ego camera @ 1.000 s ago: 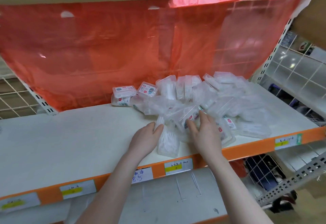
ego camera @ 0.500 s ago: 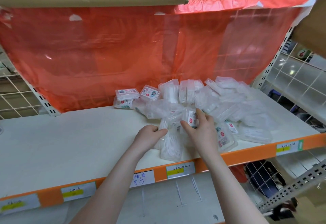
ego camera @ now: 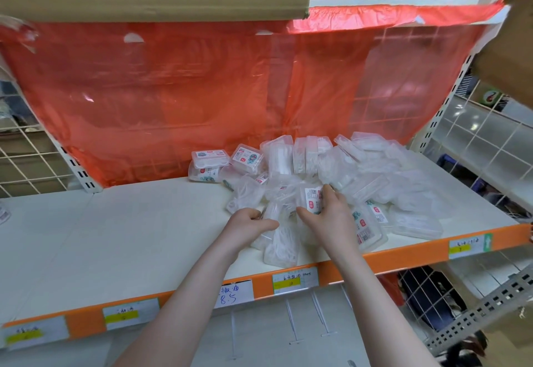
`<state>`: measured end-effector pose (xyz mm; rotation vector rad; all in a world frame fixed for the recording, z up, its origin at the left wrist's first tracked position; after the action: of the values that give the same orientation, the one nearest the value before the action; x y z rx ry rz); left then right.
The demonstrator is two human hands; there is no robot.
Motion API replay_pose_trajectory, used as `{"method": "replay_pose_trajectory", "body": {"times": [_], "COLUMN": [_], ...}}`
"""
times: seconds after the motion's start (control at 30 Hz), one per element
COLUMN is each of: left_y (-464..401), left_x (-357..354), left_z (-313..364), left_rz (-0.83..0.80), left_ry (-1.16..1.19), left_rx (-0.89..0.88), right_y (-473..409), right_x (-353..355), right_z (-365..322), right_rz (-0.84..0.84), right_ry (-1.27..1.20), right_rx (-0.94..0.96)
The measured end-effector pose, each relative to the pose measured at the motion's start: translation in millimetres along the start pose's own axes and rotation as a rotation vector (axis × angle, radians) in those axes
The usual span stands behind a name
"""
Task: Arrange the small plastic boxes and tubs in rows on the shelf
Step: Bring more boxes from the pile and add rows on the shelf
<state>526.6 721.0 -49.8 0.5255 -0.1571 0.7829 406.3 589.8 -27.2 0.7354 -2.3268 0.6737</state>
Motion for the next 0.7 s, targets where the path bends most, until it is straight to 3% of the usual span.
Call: {"method": "replay_pose_trajectory", "body": {"times": [0.37,0.7], "left_y": [7.0,33.3], "left_x": [4.4,24.4], "left_z": [-4.5,1.1], "left_rz": [0.102,0.339], "left_ry": [-0.036,-0.419], "left_rx": [0.013,-0.101], "right_y": [-6.5,-2.0], "right_x": [2.2,7.1], "right_z": [0.2,-0.7], "right_rz": [-0.016,-0.022], "right_ry": [0.037,0.069], "right_rx": [-0.024,0.188]}}
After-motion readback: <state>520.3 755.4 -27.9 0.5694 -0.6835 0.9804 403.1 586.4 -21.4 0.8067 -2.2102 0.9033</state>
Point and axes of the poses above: each hand's wrist, its own y-axis away from the middle knuckle, its own x-axis out of the back of the hand, z = x × y, the point moved 4 cm from there along -y, towards the middle knuckle, and after that the axes turned 7 degrees about x, right-handed, at the moved point
